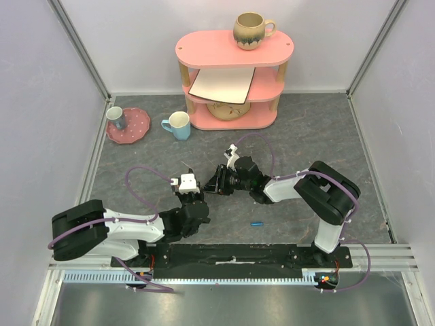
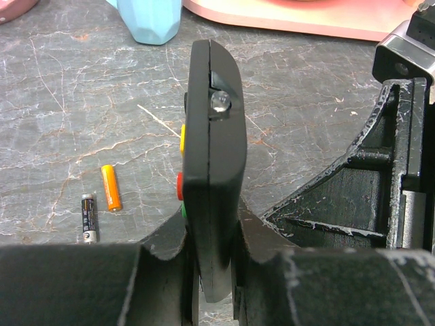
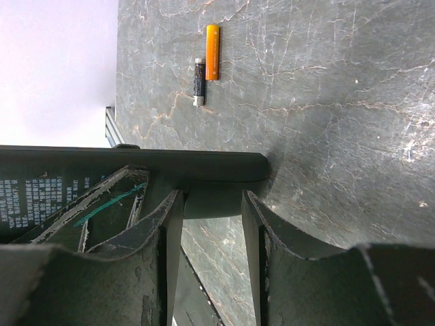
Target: Load the batteries into the remote control
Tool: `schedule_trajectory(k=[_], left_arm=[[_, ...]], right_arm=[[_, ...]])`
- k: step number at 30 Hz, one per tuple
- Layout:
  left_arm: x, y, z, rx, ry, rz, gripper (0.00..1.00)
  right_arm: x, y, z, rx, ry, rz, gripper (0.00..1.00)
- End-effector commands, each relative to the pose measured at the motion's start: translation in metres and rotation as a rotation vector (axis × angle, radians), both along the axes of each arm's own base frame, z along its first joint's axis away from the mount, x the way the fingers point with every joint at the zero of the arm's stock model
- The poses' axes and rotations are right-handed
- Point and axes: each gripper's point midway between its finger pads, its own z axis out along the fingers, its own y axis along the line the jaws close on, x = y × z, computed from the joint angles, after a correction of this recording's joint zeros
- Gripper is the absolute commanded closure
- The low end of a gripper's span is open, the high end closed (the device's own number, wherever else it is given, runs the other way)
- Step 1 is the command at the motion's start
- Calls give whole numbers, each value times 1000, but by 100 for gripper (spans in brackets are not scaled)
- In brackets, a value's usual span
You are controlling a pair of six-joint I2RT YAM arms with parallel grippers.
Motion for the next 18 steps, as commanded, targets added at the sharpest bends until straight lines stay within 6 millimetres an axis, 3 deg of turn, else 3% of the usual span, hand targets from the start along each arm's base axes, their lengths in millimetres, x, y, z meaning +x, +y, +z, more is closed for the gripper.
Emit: schedule_trajectory(k=[1,18], left_arm=[[-3,-5,-5,24,12,-26,98],[-2,-5,-6,22,13,-22,98]], right_arm=[[-16,-16,-31,-127,43,13,54],[-14,-17,-13,-83,8,3,52]])
